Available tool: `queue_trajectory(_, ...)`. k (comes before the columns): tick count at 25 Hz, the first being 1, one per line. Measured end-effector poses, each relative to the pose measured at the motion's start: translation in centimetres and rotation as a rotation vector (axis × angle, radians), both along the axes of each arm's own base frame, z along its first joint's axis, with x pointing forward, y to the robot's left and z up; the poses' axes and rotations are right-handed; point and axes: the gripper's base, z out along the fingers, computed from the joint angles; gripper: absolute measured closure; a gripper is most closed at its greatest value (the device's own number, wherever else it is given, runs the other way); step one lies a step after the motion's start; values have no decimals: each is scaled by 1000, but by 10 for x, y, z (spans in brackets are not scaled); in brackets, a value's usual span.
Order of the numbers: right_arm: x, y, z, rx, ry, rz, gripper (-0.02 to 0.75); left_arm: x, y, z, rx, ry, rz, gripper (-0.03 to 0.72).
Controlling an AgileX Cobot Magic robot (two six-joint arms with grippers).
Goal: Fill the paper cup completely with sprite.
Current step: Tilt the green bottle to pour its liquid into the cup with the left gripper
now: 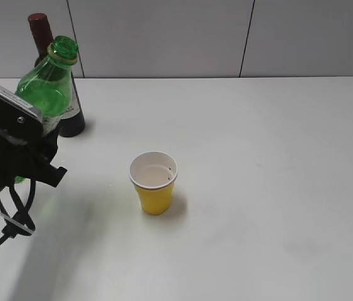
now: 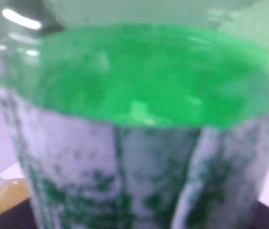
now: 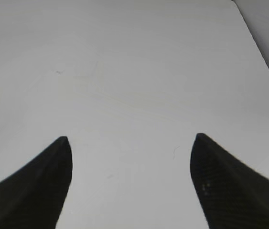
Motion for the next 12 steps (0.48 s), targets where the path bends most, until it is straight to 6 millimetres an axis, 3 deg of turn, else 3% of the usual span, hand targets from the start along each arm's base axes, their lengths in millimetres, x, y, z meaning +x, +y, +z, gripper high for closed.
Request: queue_trajectory(12,0,0,0,0,0,0,144,0,5,0,234,-3,-7,235)
